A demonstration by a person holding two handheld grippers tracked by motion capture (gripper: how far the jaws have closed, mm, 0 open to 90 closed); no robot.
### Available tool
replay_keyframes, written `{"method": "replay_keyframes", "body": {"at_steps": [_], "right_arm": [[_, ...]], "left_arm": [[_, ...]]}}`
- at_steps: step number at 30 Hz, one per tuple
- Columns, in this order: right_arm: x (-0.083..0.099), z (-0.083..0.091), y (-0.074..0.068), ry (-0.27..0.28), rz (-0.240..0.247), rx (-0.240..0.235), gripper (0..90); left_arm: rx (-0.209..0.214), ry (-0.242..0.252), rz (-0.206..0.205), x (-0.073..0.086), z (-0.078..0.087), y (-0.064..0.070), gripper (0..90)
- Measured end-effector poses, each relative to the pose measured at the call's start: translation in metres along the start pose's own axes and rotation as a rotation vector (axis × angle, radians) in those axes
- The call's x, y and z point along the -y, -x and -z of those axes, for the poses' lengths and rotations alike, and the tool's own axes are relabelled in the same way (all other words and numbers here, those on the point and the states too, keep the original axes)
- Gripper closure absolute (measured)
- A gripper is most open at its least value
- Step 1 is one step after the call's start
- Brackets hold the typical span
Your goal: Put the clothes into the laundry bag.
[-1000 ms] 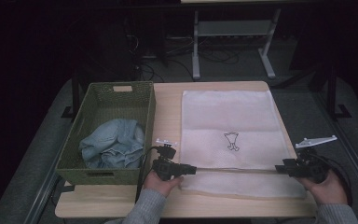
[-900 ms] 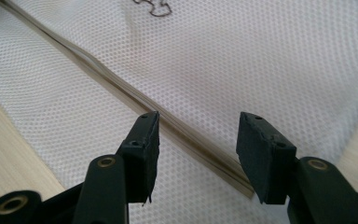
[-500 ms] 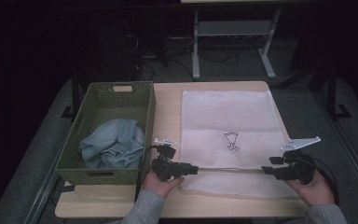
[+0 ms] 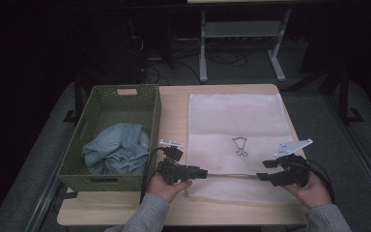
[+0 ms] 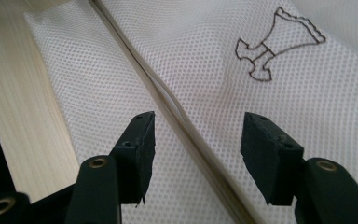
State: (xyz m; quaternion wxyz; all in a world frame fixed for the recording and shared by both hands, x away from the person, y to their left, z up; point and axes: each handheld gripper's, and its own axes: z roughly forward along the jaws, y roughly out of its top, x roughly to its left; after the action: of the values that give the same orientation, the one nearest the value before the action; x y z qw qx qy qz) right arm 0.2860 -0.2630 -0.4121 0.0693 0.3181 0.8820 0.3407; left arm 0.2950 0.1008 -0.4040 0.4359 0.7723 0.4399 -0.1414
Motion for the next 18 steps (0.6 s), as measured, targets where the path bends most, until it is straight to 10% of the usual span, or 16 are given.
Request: {"method": "replay_keyframes", "body": {"at_steps": [18], "right_arm": [[-0.019,-0.007,0.007,0.054,0.090,-0.055,41.0]], "left_arm": [[0.102,0.012,-0.046,-0.022,0.033,-0.004,50.5]]}}
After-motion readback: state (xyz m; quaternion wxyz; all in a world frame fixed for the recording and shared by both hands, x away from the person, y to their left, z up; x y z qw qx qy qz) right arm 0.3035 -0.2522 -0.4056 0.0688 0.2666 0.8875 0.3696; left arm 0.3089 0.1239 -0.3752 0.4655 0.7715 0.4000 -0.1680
